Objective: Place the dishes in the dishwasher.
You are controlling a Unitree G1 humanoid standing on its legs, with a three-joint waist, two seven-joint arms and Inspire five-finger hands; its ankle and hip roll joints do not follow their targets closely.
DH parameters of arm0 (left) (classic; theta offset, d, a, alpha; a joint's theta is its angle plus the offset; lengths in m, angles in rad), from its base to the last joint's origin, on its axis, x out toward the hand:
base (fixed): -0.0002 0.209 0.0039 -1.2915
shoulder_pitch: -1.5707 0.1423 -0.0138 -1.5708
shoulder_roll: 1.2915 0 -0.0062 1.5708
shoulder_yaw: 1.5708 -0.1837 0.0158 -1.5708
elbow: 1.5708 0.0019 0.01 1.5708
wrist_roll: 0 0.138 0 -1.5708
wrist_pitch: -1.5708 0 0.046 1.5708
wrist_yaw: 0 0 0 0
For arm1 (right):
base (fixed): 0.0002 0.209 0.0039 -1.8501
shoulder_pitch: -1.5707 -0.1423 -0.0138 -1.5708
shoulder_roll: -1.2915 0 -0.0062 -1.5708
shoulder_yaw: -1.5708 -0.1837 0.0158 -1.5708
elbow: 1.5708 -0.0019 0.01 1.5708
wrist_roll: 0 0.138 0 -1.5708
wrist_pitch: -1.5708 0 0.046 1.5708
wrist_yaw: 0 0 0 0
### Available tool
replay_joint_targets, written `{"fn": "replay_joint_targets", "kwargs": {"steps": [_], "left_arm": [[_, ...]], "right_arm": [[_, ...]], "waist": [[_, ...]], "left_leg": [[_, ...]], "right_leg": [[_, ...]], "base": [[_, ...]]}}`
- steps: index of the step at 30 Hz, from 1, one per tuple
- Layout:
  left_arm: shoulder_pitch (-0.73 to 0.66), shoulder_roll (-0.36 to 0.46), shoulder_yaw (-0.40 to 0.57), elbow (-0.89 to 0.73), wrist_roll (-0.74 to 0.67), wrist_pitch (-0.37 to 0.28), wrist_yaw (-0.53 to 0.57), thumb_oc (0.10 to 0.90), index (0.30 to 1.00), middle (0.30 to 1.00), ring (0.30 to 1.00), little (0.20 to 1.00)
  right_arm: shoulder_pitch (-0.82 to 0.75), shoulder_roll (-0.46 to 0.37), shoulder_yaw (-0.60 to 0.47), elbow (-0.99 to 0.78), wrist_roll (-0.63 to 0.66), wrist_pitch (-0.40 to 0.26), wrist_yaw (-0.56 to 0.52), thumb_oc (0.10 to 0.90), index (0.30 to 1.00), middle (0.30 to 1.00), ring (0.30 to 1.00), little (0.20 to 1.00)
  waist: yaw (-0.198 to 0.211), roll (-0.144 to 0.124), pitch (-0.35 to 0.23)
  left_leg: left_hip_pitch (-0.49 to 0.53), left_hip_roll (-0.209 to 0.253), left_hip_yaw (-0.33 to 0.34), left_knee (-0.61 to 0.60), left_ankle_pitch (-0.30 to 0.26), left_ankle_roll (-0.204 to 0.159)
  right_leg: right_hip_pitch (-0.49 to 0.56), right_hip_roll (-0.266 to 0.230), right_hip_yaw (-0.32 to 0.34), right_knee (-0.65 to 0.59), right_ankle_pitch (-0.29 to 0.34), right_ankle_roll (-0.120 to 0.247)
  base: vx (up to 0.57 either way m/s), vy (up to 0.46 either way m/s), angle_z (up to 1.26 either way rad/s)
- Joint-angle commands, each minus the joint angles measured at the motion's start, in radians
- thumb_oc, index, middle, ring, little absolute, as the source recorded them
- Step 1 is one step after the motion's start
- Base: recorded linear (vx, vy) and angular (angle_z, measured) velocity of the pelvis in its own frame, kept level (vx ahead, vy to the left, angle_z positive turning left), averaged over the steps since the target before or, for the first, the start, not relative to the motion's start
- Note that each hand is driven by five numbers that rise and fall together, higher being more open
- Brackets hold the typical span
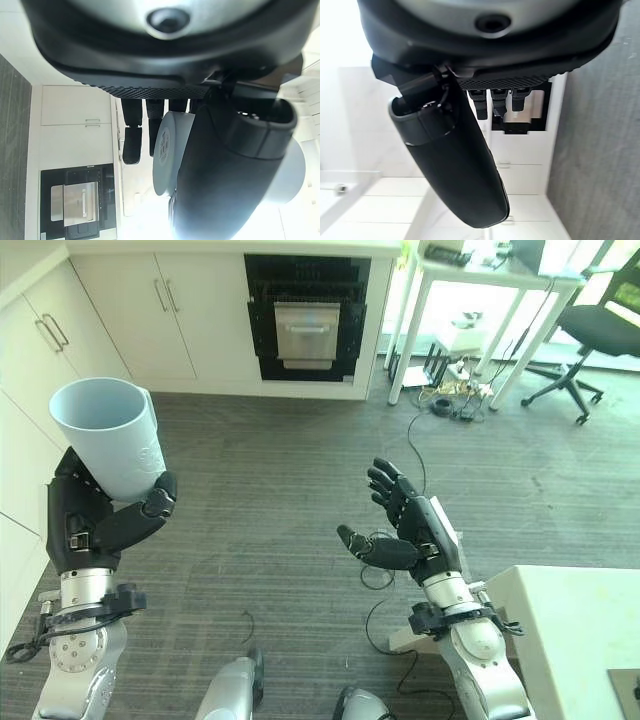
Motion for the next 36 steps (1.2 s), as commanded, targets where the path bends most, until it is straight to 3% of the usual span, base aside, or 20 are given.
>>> {"fn": "replay_joint_targets", "kwargs": {"steps": [1, 3, 4, 5, 7, 8, 10, 13, 15, 18, 20, 23, 26, 28, 30, 33, 35, 36], "left_arm": [[-0.099, 0.065, 0.054, -0.113, 0.054, -0.108, 0.018, 0.400, 0.300, 0.300, 0.300, 0.300], [-0.135, 0.081, 0.057, -0.110, 0.029, -0.094, -0.029, 0.400, 0.300, 0.300, 0.300, 0.300], [-0.160, 0.089, 0.056, -0.107, 0.016, -0.076, -0.059, 0.400, 0.300, 0.300, 0.300, 0.300], [-0.164, 0.089, 0.055, -0.105, 0.018, -0.073, -0.063, 0.400, 0.300, 0.300, 0.300, 0.300], [-0.166, 0.093, 0.050, -0.101, 0.024, -0.071, -0.077, 0.400, 0.300, 0.300, 0.300, 0.300], [-0.166, 0.090, 0.046, -0.099, 0.043, -0.075, -0.079, 0.400, 0.300, 0.300, 0.300, 0.300], [-0.163, 0.089, 0.040, -0.091, 0.077, -0.080, -0.065, 0.400, 0.300, 0.300, 0.300, 0.300], [-0.163, 0.109, 0.046, -0.086, 0.056, -0.075, -0.059, 0.400, 0.300, 0.300, 0.300, 0.300], [-0.148, 0.110, 0.057, -0.085, 0.060, -0.083, -0.049, 0.400, 0.300, 0.300, 0.300, 0.300], [-0.125, 0.098, 0.055, -0.095, 0.089, -0.079, -0.028, 0.400, 0.300, 0.300, 0.300, 0.300], [-0.123, 0.091, 0.046, -0.095, 0.098, -0.084, -0.033, 0.400, 0.300, 0.300, 0.300, 0.300], [-0.114, 0.093, 0.032, -0.089, 0.093, -0.102, -0.030, 0.400, 0.300, 0.300, 0.300, 0.300], [-0.111, 0.082, 0.023, -0.102, 0.047, -0.088, -0.063, 0.400, 0.300, 0.300, 0.300, 0.300], [-0.100, 0.073, 0.020, -0.113, 0.038, -0.082, -0.067, 0.400, 0.300, 0.300, 0.300, 0.300], [-0.081, 0.064, 0.030, -0.118, -0.007, -0.074, -0.080, 0.400, 0.300, 0.300, 0.300, 0.300], [-0.051, 0.042, 0.032, -0.133, -0.044, -0.089, -0.115, 0.400, 0.300, 0.300, 0.300, 0.300], [-0.043, 0.033, 0.026, -0.142, -0.063, -0.101, -0.129, 0.400, 0.300, 0.300, 0.300, 0.300], [-0.047, 0.024, 0.017, -0.141, -0.061, -0.106, -0.134, 0.400, 0.300, 0.300, 0.300, 0.300]], "right_arm": [[-0.077, 0.024, -0.072, -0.148, 0.079, -0.150, 0.007, 0.800, 0.900, 0.900, 0.900, 0.900], [-0.076, 0.053, -0.066, -0.162, 0.045, -0.135, -0.022, 0.800, 0.900, 0.900, 0.900, 0.900], [-0.097, 0.067, -0.061, -0.147, 0.037, -0.132, -0.065, 0.800, 0.900, 0.900, 0.900, 0.900], [-0.104, 0.070, -0.058, -0.142, 0.039, -0.133, -0.071, 0.800, 0.900, 0.900, 0.900, 0.900], [-0.127, 0.094, -0.030, -0.134, 0.022, -0.131, -0.075, 0.800, 0.900, 0.900, 0.900, 0.900], [-0.131, 0.107, -0.010, -0.135, 0.003, -0.132, -0.075, 0.800, 0.900, 0.900, 0.900, 0.900], [-0.141, 0.119, 0.021, -0.130, -0.019, -0.123, -0.081, 0.800, 0.900, 0.900, 0.900, 0.900], [-0.122, 0.103, 0.012, -0.109, 0.016, -0.138, -0.046, 0.800, 0.900, 0.900, 0.900, 0.900], [-0.110, 0.098, -0.006, -0.095, 0.034, -0.163, 0.001, 0.800, 0.900, 0.900, 0.900, 0.900], [-0.108, 0.103, -0.012, -0.109, 0.053, -0.162, 0.028, 0.800, 0.900, 0.900, 0.900, 0.900], [-0.091, 0.112, -0.011, -0.119, 0.044, -0.171, 0.039, 0.800, 0.900, 0.900, 0.900, 0.900], [-0.084, 0.099, -0.009, -0.103, 0.047, -0.189, 0.027, 0.800, 0.900, 0.900, 0.900, 0.900], [-0.087, 0.081, -0.033, -0.127, 0.065, -0.156, 0.011, 0.800, 0.900, 0.900, 0.900, 0.900], [-0.073, 0.078, -0.048, -0.136, 0.059, -0.131, 0.015, 0.800, 0.900, 0.900, 0.900, 0.900], [-0.053, 0.070, -0.065, -0.145, 0.076, -0.116, 0.041, 0.800, 0.900, 0.900, 0.900, 0.900], [-0.014, 0.063, -0.082, -0.160, 0.083, -0.111, 0.080, 0.800, 0.900, 0.900, 0.900, 0.900], [-0.006, 0.059, -0.082, -0.153, 0.076, -0.114, 0.083, 0.800, 0.900, 0.900, 0.900, 0.900], [-0.013, 0.053, -0.076, -0.142, 0.067, -0.111, 0.068, 0.800, 0.900, 0.900, 0.900, 0.900]], "waist": [[-0.002, -0.029, -0.087], [0.012, -0.045, -0.107], [0.023, -0.052, -0.108], [0.024, -0.049, -0.110], [0.023, -0.034, -0.108], [0.014, -0.017, -0.101], [-0.001, -0.007, -0.088], [-0.016, -0.017, -0.076], [-0.024, -0.043, -0.060], [-0.060, -0.062, -0.044], [-0.078, -0.067, -0.036], [-0.083, -0.075, -0.038], [-0.099, -0.085, -0.065], [-0.110, -0.070, -0.087], [-0.117, -0.070, -0.111], [-0.112, -0.070, -0.124], [-0.103, -0.077, -0.115], [-0.092, -0.087, -0.101]], "left_leg": [[0.058, -0.043, 0.049, -0.038, -0.008, 0.015], [0.063, -0.068, 0.044, -0.038, -0.024, 0.037], [0.070, -0.105, 0.020, -0.038, -0.037, 0.059], [0.065, -0.111, 0.011, -0.038, -0.033, 0.065], [0.087, -0.145, -0.032, -0.038, -0.049, 0.098], [0.104, -0.148, -0.050, -0.038, -0.058, 0.108], [0.125, -0.142, -0.034, -0.038, -0.070, 0.112], [0.134, -0.137, -0.011, -0.038, -0.071, 0.098], [0.142, -0.144, 0.034, -0.038, -0.079, 0.092], [0.180, -0.158, 0.069, -0.038, -0.118, 0.101], [0.210, -0.162, 0.075, -0.038, -0.141, 0.117], [0.263, -0.160, 0.089, -0.038, -0.176, 0.128], [0.327, -0.160, 0.097, -0.038, -0.195, 0.129], [0.385, -0.145, 0.092, -0.038, -0.226, 0.116], [0.422, -0.150, 0.089, -0.038, -0.196, 0.101], [0.457, -0.164, 0.076, 0.009, -0.028, 0.049], [0.376, -0.154, 0.097, 0.121, 0.034, 0.025], [0.294, -0.135, 0.119, 0.173, 0.032, 0.028]], "right_leg": [[0.144, 0.036, -0.060, -0.150, 0.046, 0.067], [0.162, -0.006, -0.089, -0.150, 0.057, 0.098], [0.196, -0.027, -0.104, -0.150, 0.081, 0.105], [0.193, -0.026, -0.106, -0.150, 0.101, 0.104], [0.222, -0.014, -0.108, -0.150, 0.244, 0.111], [0.194, 0.001, -0.103, -0.083, 0.282, 0.110], [0.116, 0.007, -0.082, 0.011, 0.281, 0.096], [0.095, 0.059, -0.105, -0.150, 0.222, 0.067], [-0.001, 0.022, -0.102, -0.150, 0.181, 0.074], [-0.172, -0.016, -0.022, -0.150, 0.276, 0.109], [-0.224, -0.015, 0.016, -0.150, 0.285, 0.116], [-0.185, -0.011, -0.020, -0.150, 0.281, 0.123], [-0.152, -0.010, -0.027, -0.150, 0.275, 0.106], [-0.125, 0.003, -0.039, -0.150, 0.252, 0.089], [-0.118, 0.011, -0.031, -0.150, 0.237, 0.069], [-0.086, 0.039, -0.009, -0.150, 0.189, 0.025], [-0.055, 0.035, -0.013, -0.150, 0.171, 0.006], [-0.027, 0.025, -0.022, -0.150, 0.160, 0.000]], "base": [[0.27, 0.240, -0.48], [0.33, 0.272, -0.06], [0.33, 0.287, 0.31], [0.25, 0.234, 0.37], [0.22, 0.243, 0.31], [0.22, 0.256, 0.16], [0.14, 0.130, 0.12], [0.16, -0.044, -0.15], [0.13, -0.168, -0.35], [0.25, -0.211, -0.48], [0.35, -0.276, 0.04], [0.38, -0.310, 0.26], [0.40, -0.313, 0.17], [0.40, -0.247, 0.15], [0.38, -0.249, 0.08], [0.25, -0.195, -0.08], [0.13, -0.165, -0.28], [0.14, -0.139, -0.23]]}}
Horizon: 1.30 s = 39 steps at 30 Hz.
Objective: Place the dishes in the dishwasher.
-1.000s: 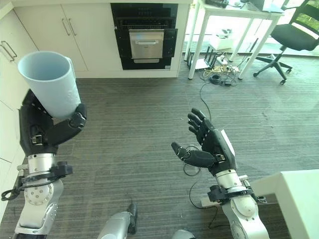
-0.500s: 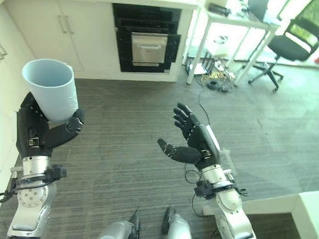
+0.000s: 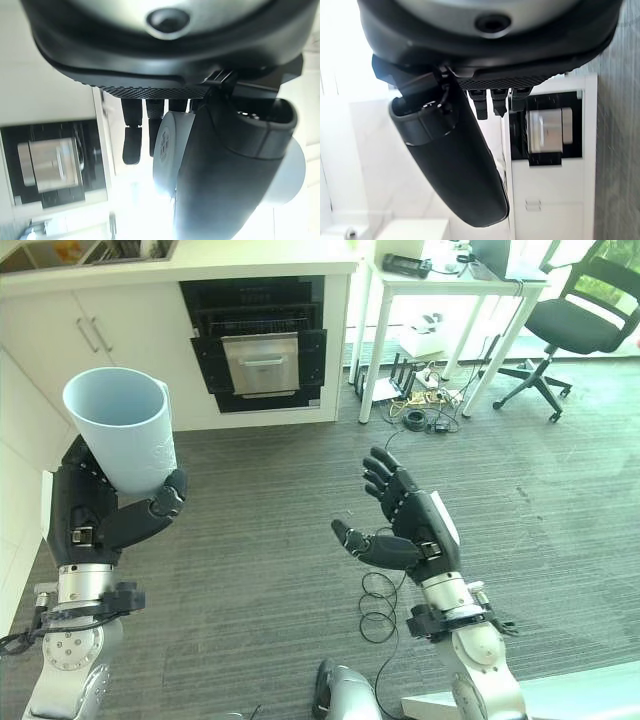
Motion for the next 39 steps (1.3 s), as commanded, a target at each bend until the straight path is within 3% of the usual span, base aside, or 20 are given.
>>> {"fn": "replay_joint_targets", "kwargs": {"steps": [1, 2, 3, 4, 5, 7, 13, 16, 18, 19, 20, 21, 22, 23, 25, 26, 29, 31, 34, 39], "left_arm": [[-0.064, 0.001, 0.011, -0.086, -0.020, -0.131, -0.017, 0.400, 0.300, 0.300, 0.300, 0.300], [-0.062, 0.001, 0.011, -0.085, -0.017, -0.134, -0.016, 0.400, 0.300, 0.300, 0.300, 0.300], [-0.033, 0.008, 0.022, -0.081, -0.017, -0.168, -0.005, 0.400, 0.300, 0.300, 0.300, 0.300], [-0.035, 0.008, 0.022, -0.082, -0.035, -0.173, 0.002, 0.400, 0.300, 0.300, 0.300, 0.300], [-0.037, 0.005, 0.017, -0.075, -0.045, -0.183, -0.002, 0.400, 0.300, 0.300, 0.300, 0.300], [-0.038, -0.001, 0.011, -0.072, -0.028, -0.195, 0.000, 0.400, 0.300, 0.300, 0.300, 0.300], [-0.074, 0.020, 0.031, -0.059, -0.045, -0.170, 0.009, 0.400, 0.300, 0.300, 0.300, 0.300], [-0.116, 0.035, 0.033, -0.065, -0.054, -0.133, -0.029, 0.400, 0.300, 0.300, 0.300, 0.300], [-0.125, 0.033, 0.035, -0.063, -0.090, -0.112, -0.063, 0.400, 0.300, 0.300, 0.300, 0.300], [-0.129, 0.029, 0.034, -0.066, -0.068, -0.108, -0.069, 0.400, 0.300, 0.300, 0.300, 0.300], [-0.129, 0.029, 0.032, -0.069, -0.044, -0.109, -0.064, 0.400, 0.300, 0.300, 0.300, 0.300], [-0.126, 0.028, 0.032, -0.068, -0.022, -0.114, -0.056, 0.400, 0.300, 0.300, 0.300, 0.300], [-0.126, 0.031, 0.034, -0.066, 0.007, -0.118, -0.034, 0.400, 0.300, 0.300, 0.300, 0.300], [-0.130, 0.039, 0.037, -0.062, 0.026, -0.118, -0.013, 0.400, 0.300, 0.300, 0.300, 0.300], [-0.152, 0.060, 0.050, -0.050, 0.023, -0.098, 0.007, 0.400, 0.300, 0.300, 0.300, 0.300], [-0.156, 0.066, 0.051, -0.043, 0.032, -0.103, 0.018, 0.400, 0.300, 0.300, 0.300, 0.300], [-0.148, 0.074, 0.058, -0.044, 0.072, -0.108, 0.038, 0.400, 0.300, 0.300, 0.300, 0.300], [-0.131, 0.077, 0.056, -0.049, 0.098, -0.108, 0.055, 0.400, 0.300, 0.300, 0.300, 0.300], [-0.115, 0.079, 0.053, -0.040, 0.098, -0.124, 0.058, 0.400, 0.300, 0.300, 0.300, 0.300], [-0.088, 0.070, 0.047, -0.064, 0.052, -0.114, 0.023, 0.400, 0.300, 0.300, 0.300, 0.300]], "right_arm": [[-0.050, -0.018, -0.015, -0.071, 0.025, -0.079, 0.003, 0.800, 0.900, 0.900, 0.900, 0.900], [-0.058, -0.020, -0.011, -0.067, 0.028, -0.077, 0.000, 0.800, 0.900, 0.900, 0.900, 0.900], [-0.075, -0.015, 0.002, -0.052, 0.005, -0.086, 0.007, 0.800, 0.900, 0.900, 0.900, 0.900], [-0.064, -0.014, -0.003, -0.055, -0.005, -0.093, 0.008, 0.800, 0.900, 0.900, 0.900, 0.900], [-0.050, -0.019, -0.011, -0.061, -0.006, -0.096, 0.007, 0.800, 0.900, 0.900, 0.900, 0.900], [-0.048, -0.030, -0.015, -0.065, 0.000, -0.097, -0.001, 0.800, 0.900, 0.900, 0.900, 0.900], [-0.037, -0.035, -0.030, -0.076, 0.029, -0.091, 0.014, 0.800, 0.900, 0.900, 0.900, 0.900], [-0.059, -0.009, -0.030, -0.086, 0.046, -0.099, -0.043, 0.800, 0.900, 0.900, 0.900, 0.900], [-0.086, 0.013, -0.013, -0.088, 0.034, -0.081, -0.063, 0.800, 0.900, 0.900, 0.900, 0.900], [-0.095, 0.030, 0.000, -0.089, 0.043, -0.078, -0.070, 0.800, 0.900, 0.900, 0.900, 0.900], [-0.090, 0.047, 0.009, -0.093, 0.047, -0.081, -0.064, 0.800, 0.900, 0.900, 0.900, 0.900], [-0.086, 0.060, 0.020, -0.096, 0.034, -0.083, -0.058, 0.800, 0.900, 0.900, 0.900, 0.900], [-0.089, 0.073, 0.035, -0.094, 0.012, -0.082, -0.043, 0.800, 0.900, 0.900, 0.900, 0.900], [-0.090, 0.072, 0.048, -0.086, -0.006, -0.087, -0.034, 0.800, 0.900, 0.900, 0.900, 0.900], [-0.094, 0.047, 0.050, -0.072, 0.007, -0.089, -0.006, 0.800, 0.900, 0.900, 0.900, 0.900], [-0.097, 0.034, 0.046, -0.063, 0.020, -0.093, 0.009, 0.800, 0.900, 0.900, 0.900, 0.900], [-0.101, 0.023, 0.040, -0.048, 0.059, -0.102, 0.036, 0.800, 0.900, 0.900, 0.900, 0.900], [-0.081, 0.043, 0.039, -0.069, 0.071, -0.105, 0.067, 0.800, 0.900, 0.900, 0.900, 0.900], [-0.084, 0.041, 0.062, -0.056, 0.063, -0.125, 0.055, 0.800, 0.900, 0.900, 0.900, 0.900], [-0.078, 0.017, 0.024, -0.081, 0.073, -0.073, 0.023, 0.800, 0.900, 0.900, 0.900, 0.900]], "waist": [[0.021, -0.029, -0.061], [0.024, -0.025, -0.056], [0.023, 0.025, -0.045], [0.027, 0.054, -0.047], [0.028, 0.063, -0.049], [0.033, 0.066, -0.046], [0.061, 0.036, -0.067], [0.109, 0.002, -0.089], [0.132, -0.008, -0.103], [0.131, -0.006, -0.105], [0.124, 0.004, -0.101], [0.111, 0.020, -0.096], [0.098, 0.032, -0.085], [0.094, 0.034, -0.078], [0.097, 0.029, -0.068], [0.094, 0.013, -0.057], [0.072, -0.021, -0.040], [0.046, -0.021, -0.020], [0.048, -0.024, -0.023], [0.017, -0.013, -0.067]], "left_leg": [[-0.127, -0.032, 0.082, 0.078, 0.127, 0.068], [-0.124, -0.028, 0.096, 0.033, 0.125, 0.071], [-0.171, 0.037, 0.133, -0.111, 0.090, 0.061], [-0.281, 0.097, 0.090, -0.111, 0.120, 0.023], [-0.329, 0.132, 0.065, -0.111, 0.161, -0.001], [-0.356, 0.148, 0.062, -0.111, 0.181, -0.008], [-0.345, 0.116, 0.059, -0.111, 0.116, 0.026], [-0.355, 0.060, 0.028, -0.111, 0.098, 0.061], [-0.357, 0.011, -0.008, -0.111, 0.084, 0.097], [-0.346, -0.005, -0.025, -0.111, 0.073, 0.114], [-0.329, -0.015, -0.043, -0.111, 0.060, 0.127], [-0.315, -0.012, -0.056, -0.111, 0.057, 0.133], [-0.294, -0.007, -0.050, -0.111, 0.046, 0.136], [-0.283, -0.004, -0.043, -0.111, 0.044, 0.134], [-0.282, 0.009, -0.028, -0.111, 0.056, 0.112], [-0.277, 0.005, -0.008, -0.111, 0.055, 0.106], [-0.250, -0.011, 0.030, -0.111, 0.023, 0.108], [-0.194, -0.017, 0.034, -0.111, -0.012, 0.125], [-0.142, -0.024, 0.042, -0.111, -0.045, 0.139], [-0.028, -0.006, 0.030, -0.111, -0.096, 0.125]], "right_leg": [[0.098, -0.059, 0.018, -0.170, 0.054, 0.133], [0.107, -0.058, 0.016, -0.170, 0.049, 0.137], [0.128, -0.020, 0.014, -0.170, 0.024, 0.150], [0.147, 0.006, 0.017, -0.170, 0.004, 0.152], [0.166, 0.018, 0.016, -0.170, -0.019, 0.143], [0.192, 0.023, 0.016, -0.170, -0.039, 0.137], [0.273, -0.050, -0.008, -0.170, -0.074, 0.193], [0.316, -0.098, -0.050, -0.170, -0.062, 0.234], [0.358, -0.113, -0.069, -0.170, 0.028, 0.248], [0.376, -0.115, -0.079, -0.170, 0.138, 0.262], [0.359, -0.109, -0.072, -0.111, 0.204, 0.270], [0.300, -0.098, -0.052, -0.024, 0.223, 0.261], [0.228, -0.097, -0.036, 0.038, 0.214, 0.245], [0.192, -0.087, -0.036, 0.016, 0.185, 0.227], [0.202, -0.060, -0.088, -0.170, 0.111, 0.200], [0.154, -0.081, -0.091, -0.170, 0.087, 0.204], [-0.017, -0.137, -0.023, -0.170, 0.170, 0.245], [-0.139, -0.160, 0.021, -0.170, 0.201, 0.264], [-0.091, -0.163, 0.001, -0.170, 0.210, 0.265], [-0.034, -0.134, -0.012, -0.170, 0.180, 0.252]], "base": [[0.14, -0.066, -0.12], [0.26, 0.191, -0.24], [0.30, 0.362, -0.41], [0.40, 0.457, -0.36], [0.27, 0.295, -0.12], [0.24, 0.229, 0.02], [0.24, 0.269, 0.03], [0.29, 0.308, 0.31], [0.29, 0.353, 0.54], [0.24, 0.288, 0.25], [0.20, 0.280, 0.34], [0.14, 0.244, 0.38], [0.13, 0.178, 0.39], [0.19, 0.060, 0.30], [0.18, -0.132, 0.07], [0.13, -0.235, -0.07], [0.22, -0.285, -0.32], [0.45, -0.404, -0.14], [0.40, -0.347, 0.22], [0.39, -0.333, 0.15]]}}
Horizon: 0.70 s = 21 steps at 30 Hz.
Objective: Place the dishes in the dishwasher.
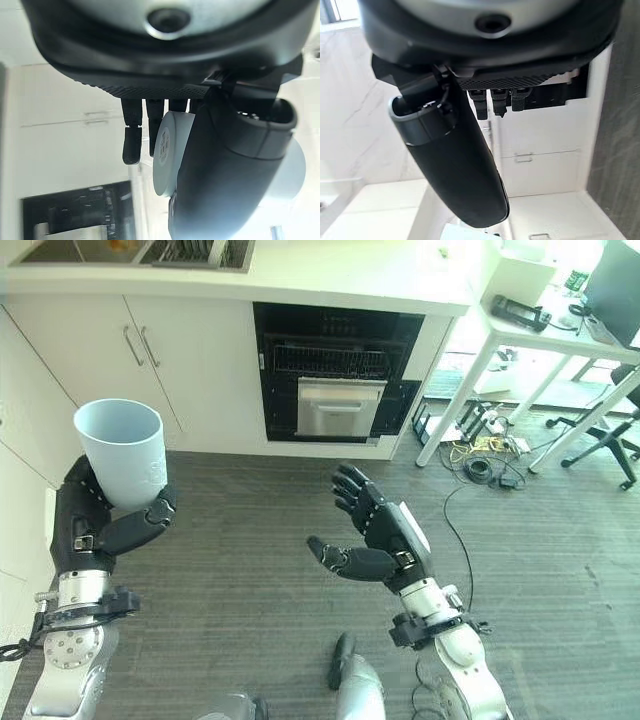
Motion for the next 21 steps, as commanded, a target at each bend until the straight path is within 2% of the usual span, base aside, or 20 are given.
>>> {"fn": "replay_joint_targets", "kwargs": {"steps": [1, 2, 3, 7, 8, 9, 10, 13, 14, 15, 16, 19, 21], "left_arm": [[-0.076, 0.050, 0.010, -0.151, -0.024, -0.116, -0.020, 0.400, 0.300, 0.300, 0.300, 0.300], [-0.075, 0.050, 0.010, -0.152, -0.024, -0.115, -0.021, 0.400, 0.300, 0.300, 0.300, 0.300], [-0.067, 0.044, 0.009, -0.158, -0.028, -0.114, -0.022, 0.400, 0.300, 0.300, 0.300, 0.300], [-0.045, 0.035, 0.011, -0.169, -0.029, -0.124, -0.029, 0.400, 0.300, 0.300, 0.300, 0.300], [-0.039, 0.030, 0.013, -0.168, -0.065, -0.127, -0.046, 0.400, 0.300, 0.300, 0.300, 0.300], [-0.038, 0.028, 0.013, -0.168, -0.076, -0.128, -0.048, 0.400, 0.300, 0.300, 0.300, 0.300], [-0.035, 0.019, 0.005, -0.166, -0.098, -0.134, -0.048, 0.400, 0.300, 0.300, 0.300, 0.300], [-0.052, 0.002, -0.012, -0.154, -0.101, -0.145, -0.051, 0.400, 0.300, 0.300, 0.300, 0.300], [-0.052, -0.007, -0.019, -0.153, -0.083, -0.154, -0.046, 0.400, 0.300, 0.300, 0.300, 0.300], [-0.033, -0.011, -0.014, -0.157, -0.057, -0.173, -0.035, 0.400, 0.300, 0.300, 0.300, 0.300], [-0.027, -0.009, -0.011, -0.159, -0.059, -0.178, -0.034, 0.400, 0.300, 0.300, 0.300, 0.300], [-0.029, -0.008, -0.014, -0.157, -0.058, -0.189, -0.035, 0.400, 0.300, 0.300, 0.300, 0.300], [-0.043, -0.004, -0.023, -0.150, -0.043, -0.193, -0.016, 0.400, 0.300, 0.300, 0.300, 0.300]], "right_arm": [[-0.024, -0.014, -0.093, -0.107, 0.073, -0.065, -0.021, 0.800, 0.900, 0.900, 0.900, 0.900], [-0.022, -0.014, -0.095, -0.108, 0.073, -0.064, -0.021, 0.800, 0.900, 0.900, 0.900, 0.900], [-0.003, -0.017, -0.111, -0.108, 0.079, -0.061, -0.007, 0.800, 0.900, 0.900, 0.900, 0.900], [0.026, -0.018, -0.134, -0.109, 0.083, -0.060, 0.026, 0.800, 0.900, 0.900, 0.900, 0.900], [0.032, -0.027, -0.142, -0.107, 0.082, -0.056, 0.035, 0.800, 0.900, 0.900, 0.900, 0.900], [0.033, -0.029, -0.142, -0.106, 0.082, -0.056, 0.035, 0.800, 0.900, 0.900, 0.900, 0.900], [0.035, -0.039, -0.140, -0.096, 0.080, -0.064, 0.035, 0.800, 0.900, 0.900, 0.900, 0.900], [0.017, -0.045, -0.133, -0.084, 0.072, -0.064, 0.018, 0.800, 0.900, 0.900, 0.900, 0.900], [-0.001, -0.044, -0.123, -0.077, 0.062, -0.060, 0.010, 0.800, 0.900, 0.900, 0.900, 0.900], [-0.015, -0.036, -0.109, -0.075, 0.046, -0.056, 0.014, 0.800, 0.900, 0.900, 0.900, 0.900], [-0.007, -0.037, -0.109, -0.079, 0.042, -0.063, 0.017, 0.800, 0.900, 0.900, 0.900, 0.900], [-0.003, -0.051, -0.104, -0.086, 0.036, -0.082, 0.007, 0.800, 0.900, 0.900, 0.900, 0.900], [-0.027, -0.070, -0.086, -0.083, 0.047, -0.087, -0.008, 0.800, 0.900, 0.900, 0.900, 0.900]], "waist": [[-0.040, 0.000, -0.136], [-0.042, -0.004, -0.140], [-0.054, 0.007, -0.155], [-0.067, 0.013, -0.176], [-0.067, 0.015, -0.183], [-0.066, 0.015, -0.184], [-0.056, 0.005, -0.179], [-0.041, -0.009, -0.160], [-0.035, 0.000, -0.147], [-0.029, 0.040, -0.133], [-0.021, 0.054, -0.128], [0.003, 0.066, -0.122], [0.011, 0.067, -0.121]], "left_leg": [[-0.027, 0.027, 0.032, -0.013, 0.020, 0.036], [-0.028, 0.024, 0.033, -0.013, 0.024, 0.035], [-0.009, 0.036, 0.035, -0.013, 0.026, 0.024], [0.016, 0.045, 0.028, -0.013, 0.099, -0.002], [0.033, 0.035, 0.020, -0.013, 0.167, -0.018], [0.035, 0.033, 0.023, -0.013, 0.186, -0.022], [0.027, 0.023, 0.055, -0.007, 0.273, -0.035], [-0.043, 0.004, 0.074, 0.013, 0.257, -0.021], [-0.077, -0.005, 0.082, -0.013, 0.223, -0.011], [-0.205, 0.031, 0.082, -0.013, 0.163, -0.017], [-0.262, 0.051, 0.059, -0.013, 0.189, -0.034], [-0.359, 0.080, 0.007, -0.013, 0.259, -0.063], [-0.370, 0.084, 0.005, -0.013, 0.259, -0.058]], "right_leg": [[-0.008, -0.037, 0.019, -0.065, -0.004, 0.142], [-0.011, -0.039, 0.021, -0.065, -0.002, 0.139], [0.000, -0.022, 0.024, -0.065, -0.019, 0.130], [0.011, 0.008, 0.043, -0.065, -0.044, 0.098], [0.019, 0.024, 0.052, -0.065, -0.062, 0.079], [0.023, 0.027, 0.052, -0.065, -0.067, 0.075], [0.052, 0.025, 0.050, -0.065, -0.092, 0.056], [0.083, 0.013, 0.042, -0.065, -0.107, 0.052], [0.101, 0.025, 0.044, -0.065, -0.116, 0.056], [0.122, 0.069, 0.049, -0.065, -0.138, 0.061], [0.137, 0.087, 0.053, -0.065, -0.151, 0.061], [0.177, 0.114, 0.057, -0.065, -0.188, 0.048], [0.191, 0.111, 0.056, -0.065, -0.205, 0.046]], "base": [[0.29, -0.255, 0.07], [0.25, -0.230, 0.08], [0.23, -0.219, 0.02], [0.19, -0.188, -0.21], [0.17, -0.152, -0.25], [0.21, -0.189, -0.25], [0.12, -0.135, -0.26], [0.08, -0.037, -0.07], [0.14, 0.200, 0.13], [0.18, 0.248, 0.19], [0.17, 0.218, 0.12], [0.16, 0.137, -0.15], [0.16, 0.191, -0.22]]}}
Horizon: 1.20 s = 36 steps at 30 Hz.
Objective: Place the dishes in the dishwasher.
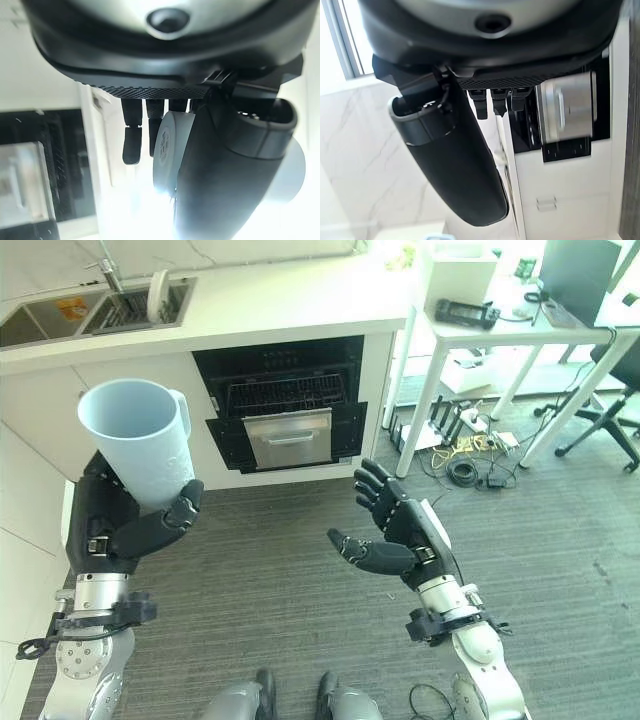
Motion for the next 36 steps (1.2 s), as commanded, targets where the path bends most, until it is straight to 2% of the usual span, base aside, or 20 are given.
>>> {"fn": "replay_joint_targets", "kwargs": {"steps": [1, 2, 3, 5, 10, 11, 12, 13, 15, 16, 18, 19, 20, 21, 23, 26, 28, 33, 34, 36], "left_arm": [[-0.091, 0.040, 0.051, -0.106, 0.028, -0.137, 0.053, 0.400, 0.300, 0.300, 0.300, 0.300], [-0.098, 0.044, 0.049, -0.102, 0.028, -0.138, 0.057, 0.400, 0.300, 0.300, 0.300, 0.300], [-0.127, 0.060, 0.053, -0.096, 0.021, -0.126, 0.060, 0.400, 0.300, 0.300, 0.300, 0.300], [-0.164, 0.066, 0.055, -0.090, 0.030, -0.113, 0.039, 0.400, 0.300, 0.300, 0.300, 0.300], [-0.210, 0.074, 0.062, -0.076, 0.009, -0.073, -0.011, 0.400, 0.300, 0.300, 0.300, 0.300], [-0.202, 0.073, 0.067, -0.080, -0.005, -0.049, -0.031, 0.400, 0.300, 0.300, 0.300, 0.300], [-0.202, 0.073, 0.068, -0.081, -0.007, -0.048, -0.033, 0.400, 0.300, 0.300, 0.300, 0.300], [-0.198, 0.072, 0.069, -0.066, 0.001, -0.056, -0.042, 0.400, 0.300, 0.300, 0.300, 0.300], [-0.198, 0.074, 0.072, -0.057, 0.010, -0.061, -0.045, 0.400, 0.300, 0.300, 0.300, 0.300], [-0.201, 0.076, 0.075, -0.051, 0.011, -0.063, -0.042, 0.400, 0.300, 0.300, 0.300, 0.300], [-0.209, 0.083, 0.079, -0.048, 0.007, -0.049, -0.026, 0.400, 0.300, 0.300, 0.300, 0.300], [-0.214, 0.087, 0.080, -0.047, 0.000, -0.041, -0.018, 0.400, 0.300, 0.300, 0.300, 0.300], [-0.215, 0.088, 0.079, -0.044, 0.004, -0.043, -0.008, 0.400, 0.300, 0.300, 0.300, 0.300], [-0.212, 0.090, 0.080, -0.051, 0.018, -0.042, 0.003, 0.400, 0.300, 0.300, 0.300, 0.300], [-0.203, 0.091, 0.079, -0.064, 0.033, -0.034, 0.015, 0.400, 0.300, 0.300, 0.300, 0.300], [-0.183, 0.089, 0.080, -0.072, 0.043, -0.037, 0.021, 0.400, 0.300, 0.300, 0.300, 0.300], [-0.166, 0.091, 0.083, -0.080, 0.043, -0.043, 0.030, 0.400, 0.300, 0.300, 0.300, 0.300], [-0.134, 0.080, 0.088, -0.103, -0.032, -0.034, 0.015, 0.400, 0.300, 0.300, 0.300, 0.300], [-0.121, 0.073, 0.092, -0.107, -0.045, -0.035, 0.001, 0.400, 0.300, 0.300, 0.300, 0.300], [-0.102, 0.060, 0.088, -0.122, -0.045, -0.044, 0.000, 0.400, 0.300, 0.300, 0.300, 0.300]], "right_arm": [[-0.100, -0.030, -0.030, -0.098, 0.010, -0.123, -0.014, 0.800, 0.900, 0.900, 0.900, 0.900], [-0.103, -0.031, -0.029, -0.097, 0.011, -0.124, -0.013, 0.800, 0.900, 0.900, 0.900, 0.900], [-0.104, -0.029, -0.031, -0.107, 0.018, -0.119, -0.009, 0.800, 0.900, 0.900, 0.900, 0.900], [-0.111, -0.015, -0.031, -0.117, 0.009, -0.122, -0.025, 0.800, 0.900, 0.900, 0.900, 0.900], [-0.156, 0.020, -0.019, -0.101, 0.003, -0.124, -0.073, 0.800, 0.900, 0.900, 0.900, 0.900], [-0.157, 0.040, -0.008, -0.106, -0.007, -0.119, -0.067, 0.800, 0.900, 0.900, 0.900, 0.900], [-0.157, 0.041, -0.007, -0.106, -0.009, -0.118, -0.066, 0.800, 0.900, 0.900, 0.900, 0.900], [-0.149, 0.056, 0.005, -0.108, -0.024, -0.117, -0.061, 0.800, 0.900, 0.900, 0.900, 0.900], [-0.149, 0.063, 0.012, -0.099, -0.025, -0.114, -0.059, 0.800, 0.900, 0.900, 0.900, 0.900], [-0.151, 0.069, 0.017, -0.085, -0.026, -0.120, -0.051, 0.800, 0.900, 0.900, 0.900, 0.900], [-0.155, 0.070, 0.015, -0.069, -0.001, -0.129, -0.022, 0.800, 0.900, 0.900, 0.900, 0.900], [-0.157, 0.072, 0.015, -0.063, 0.005, -0.139, 0.002, 0.800, 0.900, 0.900, 0.900, 0.900], [-0.162, 0.071, 0.018, -0.061, 0.002, -0.141, 0.018, 0.800, 0.900, 0.900, 0.900, 0.900], [-0.171, 0.069, 0.023, -0.061, 0.012, -0.138, 0.028, 0.800, 0.900, 0.900, 0.900, 0.900], [-0.166, 0.080, 0.028, -0.074, 0.011, -0.127, 0.041, 0.800, 0.900, 0.900, 0.900, 0.900], [-0.143, 0.087, 0.029, -0.092, 0.014, -0.125, 0.058, 0.800, 0.900, 0.900, 0.900, 0.900], [-0.136, 0.081, 0.035, -0.086, -0.007, -0.131, 0.049, 0.800, 0.900, 0.900, 0.900, 0.900], [-0.120, 0.034, -0.010, -0.108, 0.042, -0.084, 0.038, 0.800, 0.900, 0.900, 0.900, 0.900], [-0.104, 0.031, -0.022, -0.109, 0.040, -0.079, 0.046, 0.800, 0.900, 0.900, 0.900, 0.900], [-0.086, 0.026, -0.032, -0.104, 0.047, -0.074, 0.068, 0.800, 0.900, 0.900, 0.900, 0.900]], "waist": [[0.013, -0.013, -0.032], [0.014, -0.013, -0.033], [0.024, -0.021, -0.042], [0.035, -0.029, -0.056], [0.065, -0.046, -0.065], [0.072, -0.052, -0.070], [0.070, -0.049, -0.070], [0.059, -0.041, -0.064], [0.045, -0.031, -0.053], [0.041, -0.030, -0.047], [0.036, -0.030, -0.036], [0.035, -0.041, -0.025], [0.030, -0.055, -0.014], [0.022, -0.071, -0.003], [0.006, -0.075, 0.005], [-0.008, -0.082, 0.013], [-0.009, -0.087, 0.012], [-0.036, -0.091, -0.041], [-0.042, -0.082, -0.052], [-0.042, -0.067, -0.067]], "left_leg": [[0.074, -0.001, 0.015, -0.024, 0.035, 0.011], [0.075, 0.000, 0.017, -0.024, 0.033, 0.013], [0.095, -0.016, 0.008, -0.024, 0.008, 0.027], [0.095, -0.026, 0.004, -0.024, 0.001, 0.039], [0.099, -0.076, -0.026, -0.024, -0.018, 0.082], [0.108, -0.098, -0.030, -0.024, -0.030, 0.102], [0.105, -0.097, -0.033, -0.024, -0.026, 0.104], [0.129, -0.106, -0.043, -0.024, -0.042, 0.124], [0.144, -0.102, -0.042, -0.024, -0.048, 0.130], [0.155, -0.099, -0.033, -0.024, -0.052, 0.128], [0.174, -0.082, -0.015, -0.024, -0.053, 0.116], [0.181, -0.079, 0.004, -0.024, -0.055, 0.109], [0.194, -0.080, 0.029, -0.024, -0.065, 0.105], [0.210, -0.082, 0.049, -0.024, -0.084, 0.101], [0.235, -0.084, 0.048, -0.024, -0.107, 0.106], [0.271, -0.089, 0.038, -0.024, -0.140, 0.122], [0.301, -0.082, 0.039, -0.024, -0.155, 0.124], [0.418, -0.040, 0.020, -0.024, -0.188, 0.085], [0.432, -0.024, 0.027, -0.024, -0.165, 0.073], [0.461, -0.004, 0.024, -0.024, -0.057, 0.043]], "right_leg": [[0.081, -0.082, 0.052, -0.009, -0.049, 0.167], [0.085, -0.086, 0.049, -0.009, -0.050, 0.169], [0.119, -0.119, 0.031, -0.009, -0.060, 0.194], [0.130, -0.146, 0.006, -0.009, -0.048, 0.213], [0.184, -0.180, -0.028, -0.009, -0.029, 0.234], [0.221, -0.179, -0.037, -0.009, 0.043, 0.242], [0.220, -0.176, -0.038, -0.009, 0.055, 0.241], [0.219, -0.163, -0.029, 0.053, 0.146, 0.255], [0.155, -0.158, -0.015, 0.142, 0.165, 0.245], [0.131, -0.154, -0.018, 0.126, 0.155, 0.235], [0.129, -0.140, -0.050, -0.005, 0.137, 0.215], [0.090, -0.165, -0.053, -0.009, 0.098, 0.209], [0.030, -0.209, -0.049, -0.009, 0.108, 0.222], [-0.048, -0.257, -0.024, -0.009, 0.158, 0.250], [-0.150, -0.284, 0.043, -0.009, 0.199, 0.271], [-0.192, -0.289, 0.082, -0.009, 0.220, 0.279], [-0.177, -0.289, 0.067, -0.009, 0.202, 0.279], [-0.152, -0.247, 0.040, -0.009, 0.167, 0.264], [-0.141, -0.230, 0.038, -0.009, 0.153, 0.252], [-0.110, -0.195, 0.034, -0.009, 0.113, 0.217]], "base": [[0.13, 0.184, -0.44], [0.25, 0.298, -0.40], [0.21, 0.251, -0.22], [0.22, 0.231, -0.03], [0.20, 0.189, 0.23], [0.19, 0.161, 0.14], [0.28, 0.233, 0.25], [0.18, 0.181, 0.26], [0.18, 0.134, 0.20], [0.18, -0.020, 0.04], [0.17, -0.148, -0.28], [0.10, -0.257, -0.51], [0.11, -0.336, -0.52], [0.19, -0.363, -0.42], [0.23, -0.292, -0.26], [0.32, -0.319, -0.02], [0.37, -0.495, 0.06], [0.36, -0.456, 0.06], [0.41, -0.464, 0.19], [0.34, -0.399, 0.06]]}}
